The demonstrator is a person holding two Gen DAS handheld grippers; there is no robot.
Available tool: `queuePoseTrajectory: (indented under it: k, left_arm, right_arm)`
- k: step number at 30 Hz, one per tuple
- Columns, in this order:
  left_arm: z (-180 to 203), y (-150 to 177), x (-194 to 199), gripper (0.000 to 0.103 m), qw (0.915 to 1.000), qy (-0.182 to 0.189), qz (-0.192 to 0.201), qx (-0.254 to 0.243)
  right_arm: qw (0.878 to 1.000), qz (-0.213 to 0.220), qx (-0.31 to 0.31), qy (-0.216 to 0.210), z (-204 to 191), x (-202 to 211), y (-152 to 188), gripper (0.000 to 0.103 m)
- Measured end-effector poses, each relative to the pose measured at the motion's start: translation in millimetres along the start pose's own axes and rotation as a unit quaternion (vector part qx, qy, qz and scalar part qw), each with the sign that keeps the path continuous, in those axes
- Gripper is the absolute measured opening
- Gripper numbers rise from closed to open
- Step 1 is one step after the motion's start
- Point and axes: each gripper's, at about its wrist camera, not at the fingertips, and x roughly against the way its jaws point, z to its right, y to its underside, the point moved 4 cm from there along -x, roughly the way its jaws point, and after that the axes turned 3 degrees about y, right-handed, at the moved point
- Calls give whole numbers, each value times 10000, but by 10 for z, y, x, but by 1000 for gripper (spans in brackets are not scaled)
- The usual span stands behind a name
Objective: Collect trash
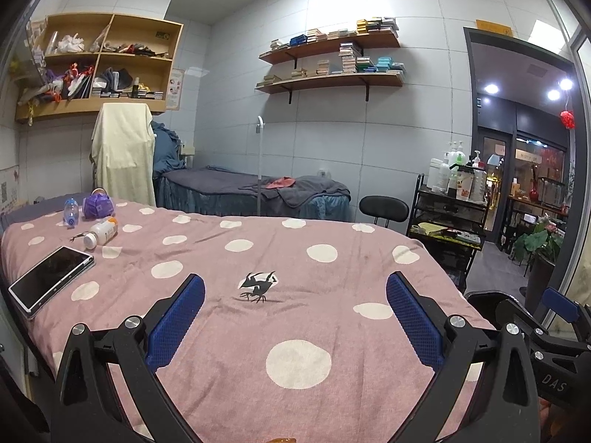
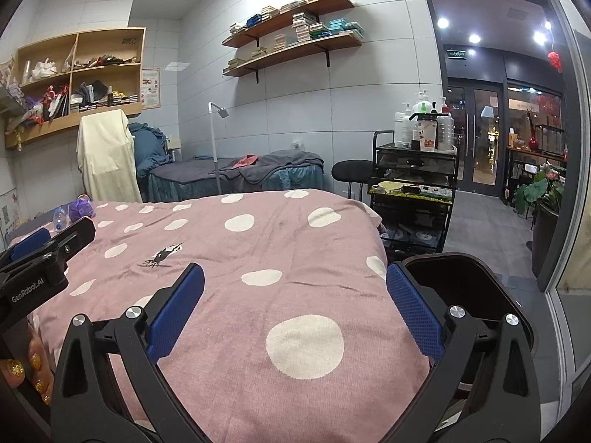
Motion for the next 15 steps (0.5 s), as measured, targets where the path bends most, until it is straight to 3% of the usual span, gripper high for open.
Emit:
queuePoseTrajectory:
  k: [15]
  left_arm:
    - [-67, -17, 20, 97, 9999, -108, 4, 51]
  right_arm:
    - [10000, 6, -67, -13, 16, 0, 21, 97]
